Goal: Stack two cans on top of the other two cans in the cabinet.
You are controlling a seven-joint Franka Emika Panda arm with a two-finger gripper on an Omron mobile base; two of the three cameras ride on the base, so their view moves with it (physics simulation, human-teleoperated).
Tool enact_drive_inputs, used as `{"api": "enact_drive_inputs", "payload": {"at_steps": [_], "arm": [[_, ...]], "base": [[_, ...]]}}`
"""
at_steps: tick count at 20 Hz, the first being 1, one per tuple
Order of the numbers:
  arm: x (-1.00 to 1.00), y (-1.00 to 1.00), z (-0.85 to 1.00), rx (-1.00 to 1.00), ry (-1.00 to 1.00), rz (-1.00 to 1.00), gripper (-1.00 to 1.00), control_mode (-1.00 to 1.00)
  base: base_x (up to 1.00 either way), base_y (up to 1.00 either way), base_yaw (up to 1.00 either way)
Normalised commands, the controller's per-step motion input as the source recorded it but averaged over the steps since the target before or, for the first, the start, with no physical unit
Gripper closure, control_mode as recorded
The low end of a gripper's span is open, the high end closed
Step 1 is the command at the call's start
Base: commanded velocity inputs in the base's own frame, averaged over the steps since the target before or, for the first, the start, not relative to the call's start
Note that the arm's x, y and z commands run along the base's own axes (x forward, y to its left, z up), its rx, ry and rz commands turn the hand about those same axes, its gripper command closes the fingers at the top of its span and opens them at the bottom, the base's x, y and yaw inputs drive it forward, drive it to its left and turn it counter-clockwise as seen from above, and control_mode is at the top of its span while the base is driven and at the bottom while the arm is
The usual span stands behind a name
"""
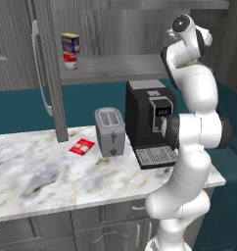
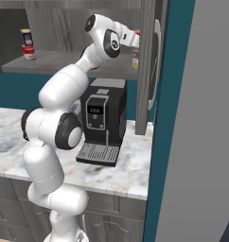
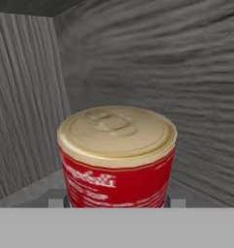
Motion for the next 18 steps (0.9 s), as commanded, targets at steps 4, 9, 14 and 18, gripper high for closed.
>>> {"api": "enact_drive_inputs", "payload": {"at_steps": [4,9,14,18], "arm": [[0.08,-0.04,-0.08,0.0,0.01,0.0,1.0,-1.0],[0.06,-0.07,-0.06,0.0,0.0,0.0,1.0,-1.0],[-0.01,-0.09,-0.07,0.0,0.0,-0.01,1.0,-1.0],[-0.08,-0.06,-0.01,0.0,0.0,-0.02,1.0,-1.0]], "base": [[0.0,0.0,0.0],[0.0,0.0,0.0],[0.0,0.0,0.0],[0.0,0.0,0.0]]}}
